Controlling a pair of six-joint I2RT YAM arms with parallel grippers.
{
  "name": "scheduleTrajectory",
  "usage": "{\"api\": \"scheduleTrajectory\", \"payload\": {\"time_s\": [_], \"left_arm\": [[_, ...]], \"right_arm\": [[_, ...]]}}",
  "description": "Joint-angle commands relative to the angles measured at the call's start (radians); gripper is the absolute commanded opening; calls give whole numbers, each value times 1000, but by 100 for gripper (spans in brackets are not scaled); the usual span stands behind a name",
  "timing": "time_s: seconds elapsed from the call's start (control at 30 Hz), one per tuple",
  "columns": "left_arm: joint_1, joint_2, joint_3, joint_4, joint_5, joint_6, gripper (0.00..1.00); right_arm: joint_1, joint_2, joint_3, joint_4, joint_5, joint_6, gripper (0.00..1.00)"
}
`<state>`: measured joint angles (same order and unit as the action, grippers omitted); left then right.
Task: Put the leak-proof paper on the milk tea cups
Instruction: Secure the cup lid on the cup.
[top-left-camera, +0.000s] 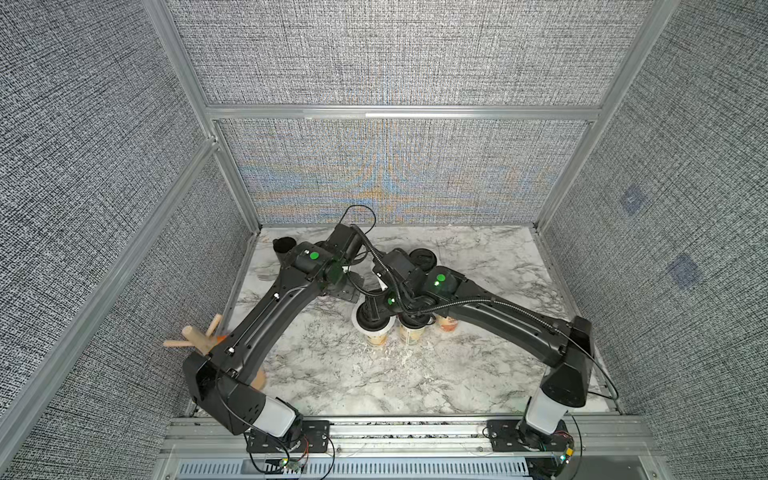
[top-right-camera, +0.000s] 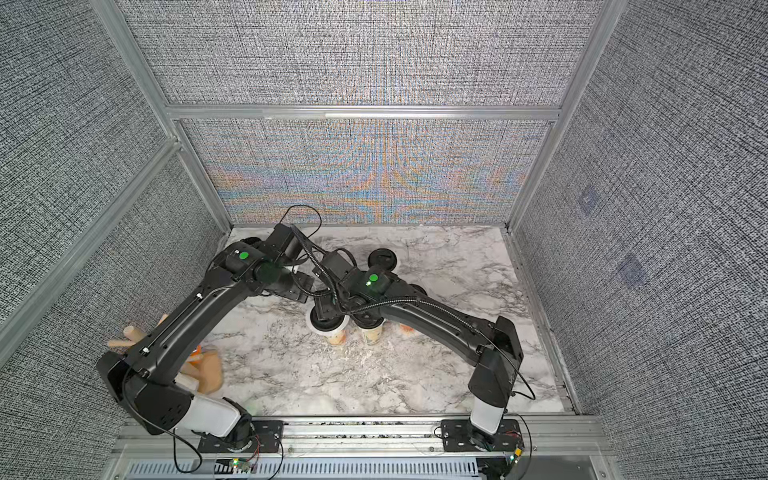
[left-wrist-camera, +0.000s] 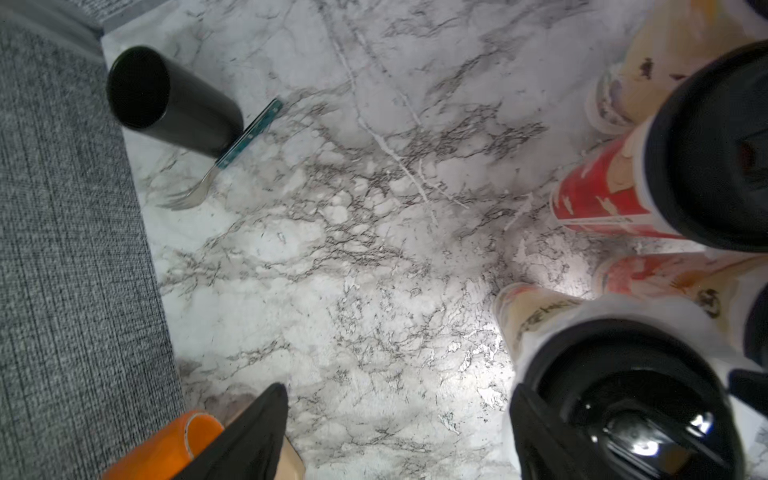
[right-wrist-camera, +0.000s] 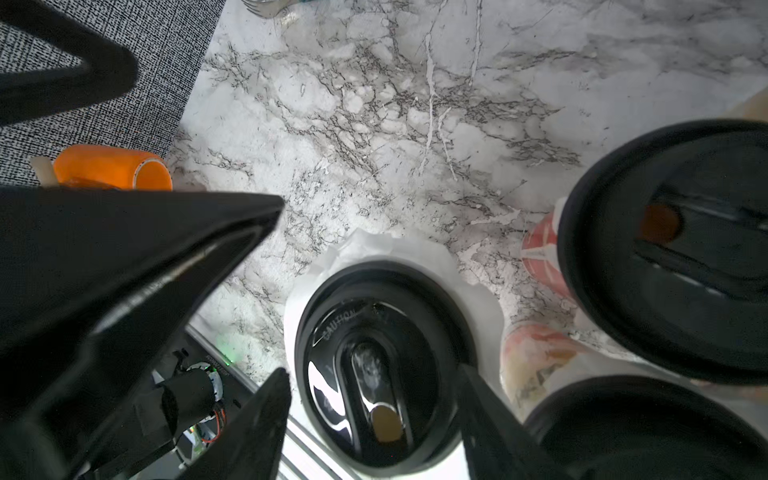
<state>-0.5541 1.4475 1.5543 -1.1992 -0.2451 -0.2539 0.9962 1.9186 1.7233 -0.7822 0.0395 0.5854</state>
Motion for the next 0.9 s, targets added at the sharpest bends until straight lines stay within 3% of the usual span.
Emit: {"api": "scheduleTrajectory", "payload": {"time_s": [0.0, 0.2, 0.6, 0.87], "left_arm": [[32, -68, -61, 40, 47, -77, 86], [35, -204, -186, 122, 141, -91, 86], [35, -279, -316, 178, 365, -107, 86], [34, -356, -344, 68, 377, -122, 83]], "right_arm": [[4, 13, 14, -12, -11, -19, 65], [5, 23, 25, -62, 40, -15, 64], [6, 26, 51, -107, 79, -18, 63], [7, 6, 64, -117, 91, -22, 63]]}}
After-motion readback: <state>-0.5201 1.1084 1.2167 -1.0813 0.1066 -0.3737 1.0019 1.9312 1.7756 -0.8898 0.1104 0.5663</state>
